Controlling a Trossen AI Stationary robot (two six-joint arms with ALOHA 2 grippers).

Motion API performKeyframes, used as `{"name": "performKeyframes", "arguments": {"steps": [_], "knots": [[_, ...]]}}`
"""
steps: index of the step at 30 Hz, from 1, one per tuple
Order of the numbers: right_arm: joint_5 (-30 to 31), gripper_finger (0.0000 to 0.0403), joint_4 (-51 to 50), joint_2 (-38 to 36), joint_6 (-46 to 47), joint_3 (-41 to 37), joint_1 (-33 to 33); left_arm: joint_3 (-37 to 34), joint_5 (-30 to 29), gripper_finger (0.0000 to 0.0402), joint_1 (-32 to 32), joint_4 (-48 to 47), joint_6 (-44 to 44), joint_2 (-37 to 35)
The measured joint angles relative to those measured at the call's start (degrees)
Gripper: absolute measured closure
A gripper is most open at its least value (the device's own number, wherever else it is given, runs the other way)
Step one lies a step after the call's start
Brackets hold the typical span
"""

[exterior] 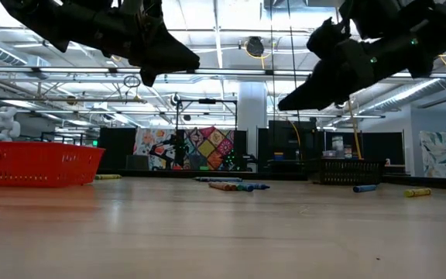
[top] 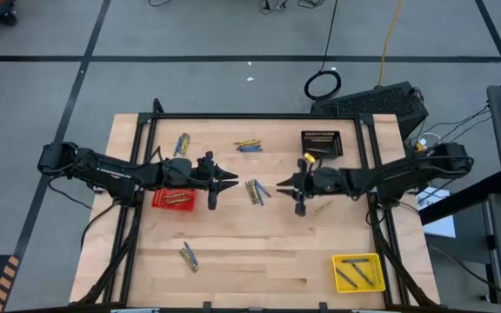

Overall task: Sort crayons
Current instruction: Put the blue crayon into the yellow bin

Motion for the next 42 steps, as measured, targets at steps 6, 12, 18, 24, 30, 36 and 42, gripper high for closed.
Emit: {"name": "performKeyframes", "arguments": {"steps": [6,12,18,24,30,36,42], "knots": [[-1.26,0.0337,9.5,9.93,4.4,0.0,2.16,0.0,-0.21,0.0313,-0.02,-0.01,0.0,0.02],[-0.65,0.0299,9.98,18.08,6.62,3.55,1.07,0.0,-0.63,0.0313,-0.37,-0.23,0.02,0.02],[11.39,0.024,3.57,22.67,8.72,8.71,0.82,0.02,-0.65,0.0313,-0.42,-0.95,0.02,0.02],[12.21,0.0235,0.16,28.25,11.56,12.54,1.07,0.02,-0.9,0.0313,-0.42,-1.26,0.02,0.02],[14.96,0.0257,0.05,31.23,11.73,13.48,1.59,0.02,-1.01,0.0313,-0.42,-1.26,0.0,0.02],[17.14,0.0295,-4.48,31.22,12.74,13.61,1.49,0.02,-1.03,0.0313,-0.42,-1.22,0.0,0.02],[16.98,0.037,-6.01,30.9,11.85,13.61,1.62,0.02,-1.03,0.0313,-0.42,-1.19,0.0,0.02]]}}
